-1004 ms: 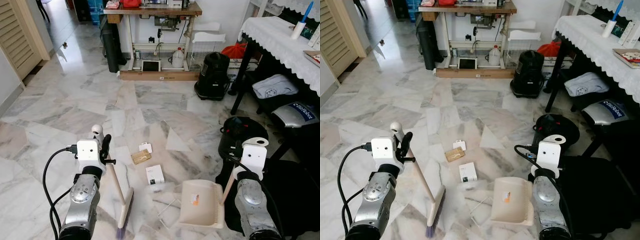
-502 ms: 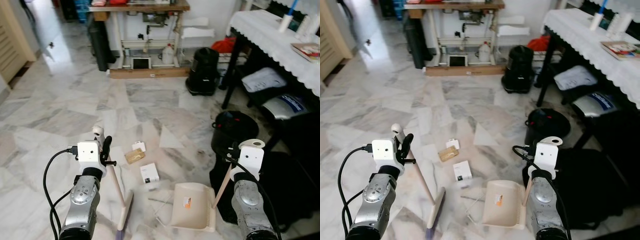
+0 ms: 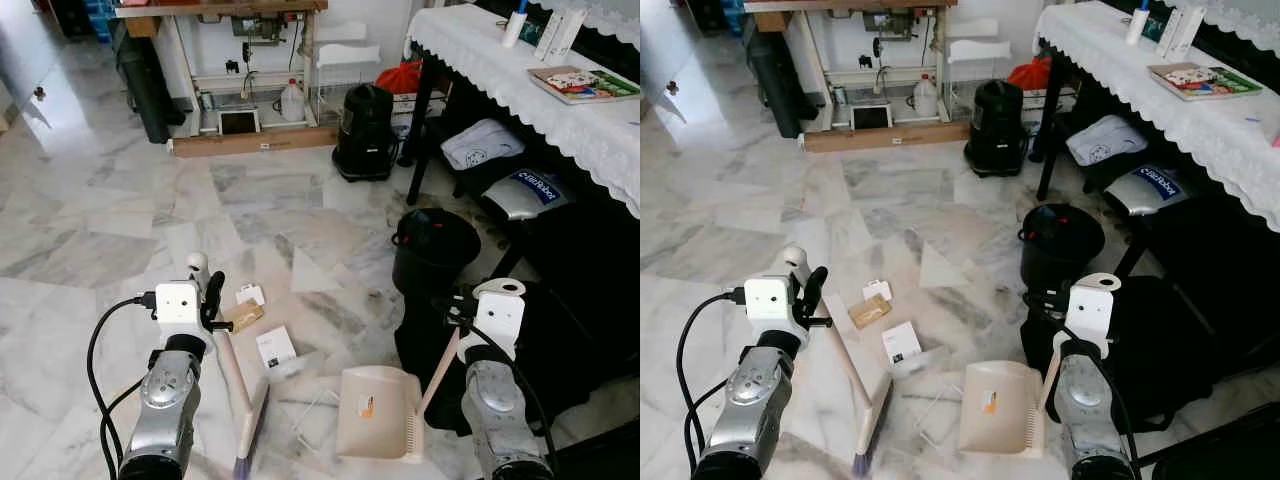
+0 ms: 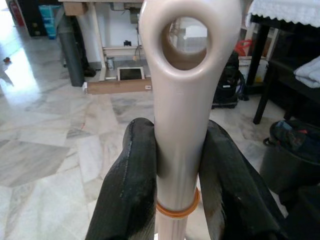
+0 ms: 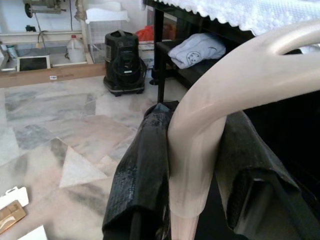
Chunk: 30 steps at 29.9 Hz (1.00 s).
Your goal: Sweep floor
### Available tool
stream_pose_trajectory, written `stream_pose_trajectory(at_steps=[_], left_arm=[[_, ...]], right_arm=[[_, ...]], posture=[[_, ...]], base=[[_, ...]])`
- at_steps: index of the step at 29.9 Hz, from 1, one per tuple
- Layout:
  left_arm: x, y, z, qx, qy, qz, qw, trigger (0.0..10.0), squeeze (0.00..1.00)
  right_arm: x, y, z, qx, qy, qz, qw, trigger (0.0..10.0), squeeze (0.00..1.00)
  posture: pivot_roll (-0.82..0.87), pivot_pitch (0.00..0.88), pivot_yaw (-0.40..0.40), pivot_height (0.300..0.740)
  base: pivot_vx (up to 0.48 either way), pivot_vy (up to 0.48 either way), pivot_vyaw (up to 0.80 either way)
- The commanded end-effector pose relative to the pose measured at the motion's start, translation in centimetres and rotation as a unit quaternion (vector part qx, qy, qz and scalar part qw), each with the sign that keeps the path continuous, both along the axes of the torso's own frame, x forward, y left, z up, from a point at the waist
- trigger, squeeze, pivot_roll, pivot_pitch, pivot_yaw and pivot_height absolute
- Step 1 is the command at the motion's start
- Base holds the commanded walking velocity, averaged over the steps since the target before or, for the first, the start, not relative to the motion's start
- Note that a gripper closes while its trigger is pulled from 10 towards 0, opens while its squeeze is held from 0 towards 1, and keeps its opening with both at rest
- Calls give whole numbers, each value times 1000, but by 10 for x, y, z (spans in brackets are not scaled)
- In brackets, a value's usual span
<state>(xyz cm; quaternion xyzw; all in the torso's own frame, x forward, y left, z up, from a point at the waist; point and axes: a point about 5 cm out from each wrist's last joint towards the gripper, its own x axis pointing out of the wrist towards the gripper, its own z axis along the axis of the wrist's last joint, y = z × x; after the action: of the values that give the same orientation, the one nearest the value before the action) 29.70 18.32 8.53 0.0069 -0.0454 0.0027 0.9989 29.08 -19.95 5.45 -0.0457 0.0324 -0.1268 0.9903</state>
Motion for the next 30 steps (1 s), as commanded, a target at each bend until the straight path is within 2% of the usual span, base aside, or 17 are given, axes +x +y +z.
stream_pose_trajectory(at_steps=[1,15,21,30], left_arm=[[3,1,8,5,-14,-3,1000,10000,0],[3,1,8,5,-14,1,1000,10000,0],[3,3,7,6,-11,3,1000,10000,0],[4,2,7,7,-11,3,1000,10000,0]], right_arm=[[4,0,9,-6,-22,4,1000,10000,0],[5,4,7,4,-14,10,1000,10000,0],[6,5,7,6,-15,15,1000,10000,0],[6,6,9,9,-20,21,1000,10000,0]], posture=[[-47,0,-13,740],[-46,0,-15,740],[-51,0,-12,740],[-51,0,-15,740]], base=[[0,0,0],[0,0,0],[0,0,-800],[0,0,-89]])
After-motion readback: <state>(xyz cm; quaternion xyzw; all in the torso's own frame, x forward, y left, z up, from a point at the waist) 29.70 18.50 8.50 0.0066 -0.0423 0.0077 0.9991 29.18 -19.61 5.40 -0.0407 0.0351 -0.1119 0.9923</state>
